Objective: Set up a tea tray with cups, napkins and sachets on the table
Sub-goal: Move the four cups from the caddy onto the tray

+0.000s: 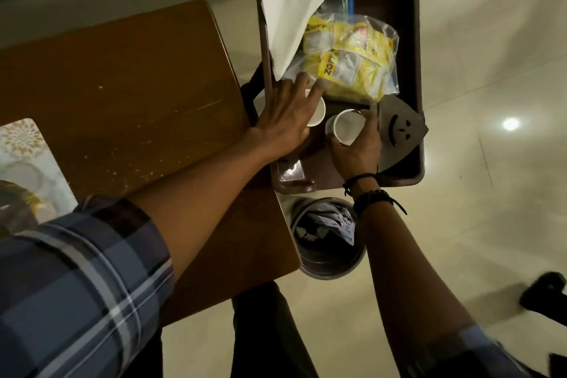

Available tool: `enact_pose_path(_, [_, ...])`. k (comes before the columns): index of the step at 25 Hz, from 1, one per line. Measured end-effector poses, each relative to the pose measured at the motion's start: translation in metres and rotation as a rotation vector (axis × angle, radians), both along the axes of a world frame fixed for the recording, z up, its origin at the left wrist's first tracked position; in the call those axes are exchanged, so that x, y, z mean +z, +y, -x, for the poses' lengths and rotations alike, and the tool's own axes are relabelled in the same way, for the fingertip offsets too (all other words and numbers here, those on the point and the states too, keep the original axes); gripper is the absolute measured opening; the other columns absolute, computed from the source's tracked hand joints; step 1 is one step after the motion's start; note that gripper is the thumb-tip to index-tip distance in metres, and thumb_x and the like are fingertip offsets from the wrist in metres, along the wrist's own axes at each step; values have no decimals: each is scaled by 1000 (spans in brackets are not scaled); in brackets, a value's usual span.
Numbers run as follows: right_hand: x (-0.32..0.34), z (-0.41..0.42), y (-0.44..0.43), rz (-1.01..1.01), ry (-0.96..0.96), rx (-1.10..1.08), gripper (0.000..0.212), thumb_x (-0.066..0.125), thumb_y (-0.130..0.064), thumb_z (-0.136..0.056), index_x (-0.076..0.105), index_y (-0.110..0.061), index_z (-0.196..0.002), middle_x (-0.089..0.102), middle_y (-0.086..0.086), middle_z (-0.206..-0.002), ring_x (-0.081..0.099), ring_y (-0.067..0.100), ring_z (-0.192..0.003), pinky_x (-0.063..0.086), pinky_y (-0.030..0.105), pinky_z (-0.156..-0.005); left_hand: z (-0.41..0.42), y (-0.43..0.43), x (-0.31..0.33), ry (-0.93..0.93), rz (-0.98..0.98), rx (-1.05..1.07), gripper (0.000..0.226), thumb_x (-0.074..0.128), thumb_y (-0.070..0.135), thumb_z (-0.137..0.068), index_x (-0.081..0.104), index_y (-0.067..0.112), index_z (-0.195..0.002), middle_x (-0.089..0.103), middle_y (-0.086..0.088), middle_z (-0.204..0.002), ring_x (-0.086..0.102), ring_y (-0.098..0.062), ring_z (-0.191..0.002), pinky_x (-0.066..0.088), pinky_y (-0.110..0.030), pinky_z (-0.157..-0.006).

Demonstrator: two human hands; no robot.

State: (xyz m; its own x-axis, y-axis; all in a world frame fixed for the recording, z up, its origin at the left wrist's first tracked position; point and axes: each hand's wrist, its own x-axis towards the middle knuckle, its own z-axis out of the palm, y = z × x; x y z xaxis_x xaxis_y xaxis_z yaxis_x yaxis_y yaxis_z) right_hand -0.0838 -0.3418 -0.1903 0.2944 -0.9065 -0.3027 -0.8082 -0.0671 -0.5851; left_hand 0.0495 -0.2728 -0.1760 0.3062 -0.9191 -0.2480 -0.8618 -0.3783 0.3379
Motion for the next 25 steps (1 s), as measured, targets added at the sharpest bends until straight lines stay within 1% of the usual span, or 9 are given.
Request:
enact_pose_path(3, [19, -6, 19, 54, -100, -61, 63, 80, -23, -69, 50, -9, -121, 61, 8, -116, 58, 25, -109, 44, 28, -87, -2, 26, 8, 126, 72, 78, 84, 64, 23, -80, 19, 2, -147, 40, -19, -141, 37, -34, -128, 32, -40, -107])
enact_pose_path(5, [38, -16, 43, 88, -143, -72, 65, 82, -27, -66, 50, -10, -119, 60, 4, -115, 57, 20, -106, 38, 17, -80, -5, 55, 20, 200, 187, 203, 85, 71, 22, -77, 25, 0, -146, 44, -20, -139, 40, -34, -126, 35, -40, -105])
enact_pose_path(6, [48, -23, 57, 90, -148, -68, 65, 82, -26, -66, 49, -11, -121, 59, 5, -117, 57, 20, -106, 37, 17, -80, -9, 73, 26, 212, 243, 271, 86, 74, 21, -75, 28, 0, -145, 46, -20, -137, 42, -35, -124, 37, -40, -103])
enact_pose_path(9, [71, -50, 111, 60, -191, 6, 64, 82, -22, -69, 48, -12, -122, 58, 6, -118, 56, 20, -108, 44, 23, -85, -24, 139, 40, 200, 319, 434, 80, 78, 20, -73, 38, 2, -141, 48, -21, -133, 45, -35, -122, 41, -41, -99])
enact_pose_path(13, [83, -86, 190, -54, -233, 150, 63, 82, -18, -69, 46, -13, -121, 60, 6, -116, 59, 22, -106, 52, 33, -88, -44, 236, 51, 170, 285, 583, 77, 81, 18, -71, 44, 8, -138, 48, -18, -135, 46, -33, -123, 39, -30, -93])
enact_pose_path(16, [86, -111, 248, -143, -244, 275, 66, 84, -18, -69, 45, -13, -122, 60, 2, -118, 60, 16, -104, 53, 25, -85, -57, 304, 55, 136, 225, 674, 79, 84, 20, -67, 45, 12, -135, 48, -15, -135, 47, -33, -122, 46, -39, -93])
enact_pose_path(19, [87, -131, 292, -204, -251, 419, 67, 84, -19, -68, 46, -13, -122, 58, -3, -116, 58, 11, -101, 49, 15, -77, -69, 362, 56, 147, 217, 736, 78, 83, 22, -64, 46, 14, -133, 49, -12, -132, 46, -31, -120, 45, -42, -94])
enact_pose_path(22, [84, -153, 338, -249, -247, 545, 64, 83, -19, -69, 47, -13, -121, 58, -4, -113, 59, 14, -99, 50, 21, -76, -80, 421, 56, 98, 215, 815, 75, 81, 25, -64, 47, 14, -130, 51, -12, -129, 49, -32, -117, 46, -45, -94])
enact_pose_path(25, [77, -175, 376, -266, -217, 668, 66, 83, -16, -70, 47, -11, -124, 60, 4, -117, 60, 21, -104, 53, 30, -78, -91, 470, 52, 73, 234, 911, 72, 81, 23, -64, 48, 11, -127, 54, -14, -124, 51, -35, -114, 46, -44, -92])
